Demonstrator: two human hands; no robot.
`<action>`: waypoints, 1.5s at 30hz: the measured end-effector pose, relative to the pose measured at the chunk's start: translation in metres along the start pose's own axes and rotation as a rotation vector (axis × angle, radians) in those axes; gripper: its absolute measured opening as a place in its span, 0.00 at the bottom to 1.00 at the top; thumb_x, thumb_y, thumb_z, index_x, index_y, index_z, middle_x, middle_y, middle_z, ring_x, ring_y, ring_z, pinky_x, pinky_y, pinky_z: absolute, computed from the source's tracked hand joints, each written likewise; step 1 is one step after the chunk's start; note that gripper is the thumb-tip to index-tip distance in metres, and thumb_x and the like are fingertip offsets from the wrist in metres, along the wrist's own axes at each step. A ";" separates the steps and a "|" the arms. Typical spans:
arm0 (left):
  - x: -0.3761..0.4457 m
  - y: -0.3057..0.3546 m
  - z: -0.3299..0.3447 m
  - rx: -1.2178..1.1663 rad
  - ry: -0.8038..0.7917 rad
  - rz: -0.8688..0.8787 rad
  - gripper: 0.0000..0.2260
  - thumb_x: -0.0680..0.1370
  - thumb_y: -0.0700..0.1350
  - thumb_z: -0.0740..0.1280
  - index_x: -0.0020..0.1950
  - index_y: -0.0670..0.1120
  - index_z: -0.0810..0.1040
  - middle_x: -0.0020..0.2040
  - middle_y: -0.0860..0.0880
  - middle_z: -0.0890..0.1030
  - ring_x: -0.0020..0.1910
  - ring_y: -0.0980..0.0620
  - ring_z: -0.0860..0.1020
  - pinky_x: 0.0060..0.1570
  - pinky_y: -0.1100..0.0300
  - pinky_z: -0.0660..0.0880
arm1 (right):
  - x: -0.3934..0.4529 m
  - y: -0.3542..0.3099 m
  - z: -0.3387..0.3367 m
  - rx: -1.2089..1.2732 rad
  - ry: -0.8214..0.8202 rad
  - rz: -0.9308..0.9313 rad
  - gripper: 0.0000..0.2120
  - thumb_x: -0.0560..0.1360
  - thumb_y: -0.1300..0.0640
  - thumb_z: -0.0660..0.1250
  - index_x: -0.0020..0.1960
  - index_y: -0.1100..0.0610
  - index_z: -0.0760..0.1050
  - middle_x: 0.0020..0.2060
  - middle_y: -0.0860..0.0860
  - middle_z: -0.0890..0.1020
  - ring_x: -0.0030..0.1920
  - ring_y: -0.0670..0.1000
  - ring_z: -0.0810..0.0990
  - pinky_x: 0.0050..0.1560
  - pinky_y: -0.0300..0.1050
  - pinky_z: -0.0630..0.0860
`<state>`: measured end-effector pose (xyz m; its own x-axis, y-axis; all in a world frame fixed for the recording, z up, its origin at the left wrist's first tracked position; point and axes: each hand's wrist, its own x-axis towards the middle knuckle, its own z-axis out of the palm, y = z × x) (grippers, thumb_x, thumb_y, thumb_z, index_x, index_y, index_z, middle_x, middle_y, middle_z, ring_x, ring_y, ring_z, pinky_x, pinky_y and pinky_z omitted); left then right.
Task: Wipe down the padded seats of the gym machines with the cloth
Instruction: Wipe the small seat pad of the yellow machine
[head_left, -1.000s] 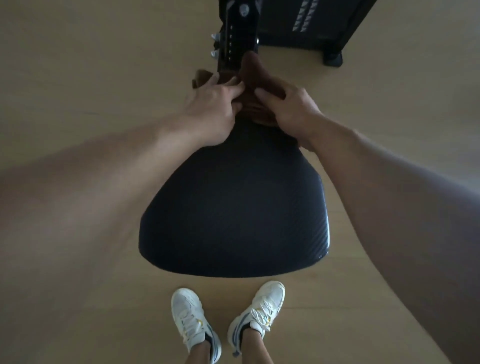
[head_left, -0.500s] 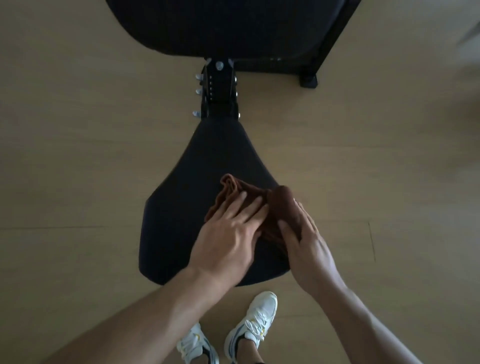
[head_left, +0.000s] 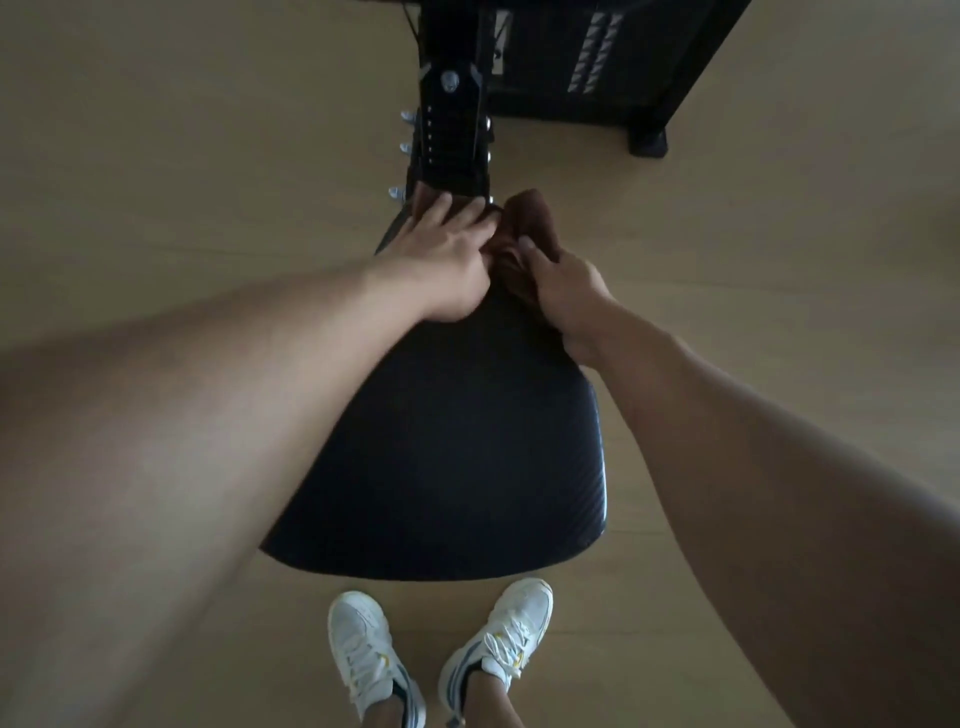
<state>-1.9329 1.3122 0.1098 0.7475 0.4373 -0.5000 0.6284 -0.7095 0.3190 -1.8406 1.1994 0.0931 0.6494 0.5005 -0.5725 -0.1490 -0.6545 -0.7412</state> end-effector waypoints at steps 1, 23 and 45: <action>0.001 0.001 -0.002 0.004 -0.022 0.002 0.25 0.85 0.49 0.50 0.82 0.55 0.49 0.83 0.56 0.44 0.82 0.50 0.40 0.79 0.49 0.40 | 0.002 0.003 -0.004 0.058 -0.033 0.058 0.16 0.82 0.43 0.63 0.59 0.54 0.80 0.41 0.47 0.83 0.41 0.46 0.82 0.36 0.37 0.75; -0.228 0.024 0.119 -0.203 0.325 0.163 0.22 0.80 0.47 0.62 0.75 0.51 0.72 0.74 0.56 0.73 0.78 0.53 0.63 0.75 0.53 0.64 | -0.222 0.116 0.001 -0.358 0.179 -0.192 0.26 0.84 0.54 0.59 0.79 0.40 0.57 0.78 0.36 0.57 0.80 0.41 0.53 0.73 0.47 0.65; -0.131 -0.104 0.030 -0.951 0.109 -0.272 0.20 0.83 0.49 0.58 0.75 0.56 0.70 0.71 0.49 0.76 0.71 0.47 0.72 0.75 0.48 0.63 | -0.050 -0.020 0.122 -0.732 -0.074 -0.640 0.22 0.83 0.51 0.60 0.75 0.57 0.67 0.79 0.54 0.62 0.81 0.59 0.42 0.80 0.53 0.42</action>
<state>-2.1027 1.3122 0.1177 0.5383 0.6016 -0.5901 0.6565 0.1397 0.7413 -1.9612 1.2568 0.0941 0.3938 0.9020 -0.1767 0.7324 -0.4241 -0.5327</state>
